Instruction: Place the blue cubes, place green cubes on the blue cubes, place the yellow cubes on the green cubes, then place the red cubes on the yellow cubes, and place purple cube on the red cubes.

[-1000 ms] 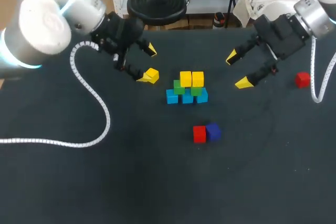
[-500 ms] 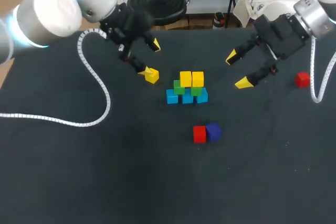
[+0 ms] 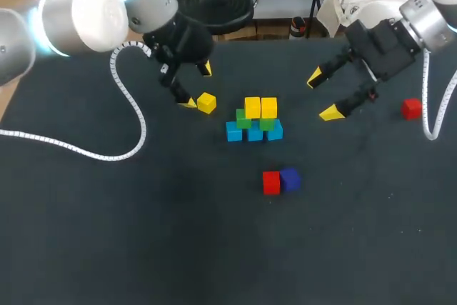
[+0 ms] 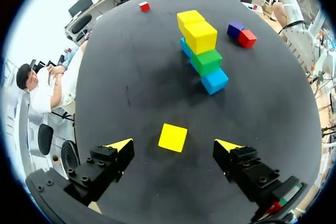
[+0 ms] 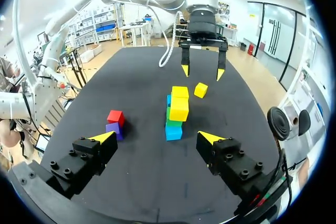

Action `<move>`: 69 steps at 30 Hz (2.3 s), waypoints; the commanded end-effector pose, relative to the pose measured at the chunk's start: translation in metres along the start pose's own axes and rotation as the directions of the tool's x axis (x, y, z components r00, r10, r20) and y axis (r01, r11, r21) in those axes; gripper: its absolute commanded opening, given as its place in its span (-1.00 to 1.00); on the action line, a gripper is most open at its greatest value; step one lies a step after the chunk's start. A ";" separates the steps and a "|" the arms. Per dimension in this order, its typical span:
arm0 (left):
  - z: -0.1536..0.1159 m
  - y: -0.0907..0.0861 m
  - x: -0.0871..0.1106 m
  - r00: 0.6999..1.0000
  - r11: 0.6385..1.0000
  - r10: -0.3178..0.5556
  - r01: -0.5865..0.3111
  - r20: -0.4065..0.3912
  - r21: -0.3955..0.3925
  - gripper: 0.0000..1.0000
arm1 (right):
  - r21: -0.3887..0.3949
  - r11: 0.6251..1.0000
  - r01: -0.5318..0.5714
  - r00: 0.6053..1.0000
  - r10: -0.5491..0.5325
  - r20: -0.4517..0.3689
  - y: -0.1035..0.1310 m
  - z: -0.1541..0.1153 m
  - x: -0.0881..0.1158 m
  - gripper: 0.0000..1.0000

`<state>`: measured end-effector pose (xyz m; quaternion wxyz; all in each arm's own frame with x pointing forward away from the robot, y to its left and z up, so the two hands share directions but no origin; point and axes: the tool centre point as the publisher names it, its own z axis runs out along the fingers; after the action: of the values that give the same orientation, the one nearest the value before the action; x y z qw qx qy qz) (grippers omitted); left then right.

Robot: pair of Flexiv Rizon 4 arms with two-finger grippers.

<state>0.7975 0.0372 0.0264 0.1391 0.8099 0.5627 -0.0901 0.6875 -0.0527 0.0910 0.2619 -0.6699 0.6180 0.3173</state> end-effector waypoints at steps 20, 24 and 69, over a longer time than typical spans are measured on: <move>0.028 -0.005 0.000 0.995 0.997 -0.031 0.038 -0.097 0.071 1.00 | 0.000 1.000 0.001 1.000 -0.001 0.001 0.000 0.000 0.000 1.00; 0.028 -0.003 0.001 0.995 0.995 -0.026 0.036 -0.101 0.092 1.00 | 0.000 1.000 0.001 1.000 -0.001 0.001 0.000 0.000 0.000 1.00; -0.008 -0.075 -0.028 0.861 0.893 -0.434 0.449 -0.264 -0.002 -1.00 | 0.000 1.000 0.001 1.000 -0.001 0.001 0.000 0.000 0.000 1.00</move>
<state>0.7391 0.0292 0.0290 -0.0095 0.6744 0.7371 -0.0424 0.6875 -0.0528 0.0909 0.2618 -0.6699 0.6181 0.3173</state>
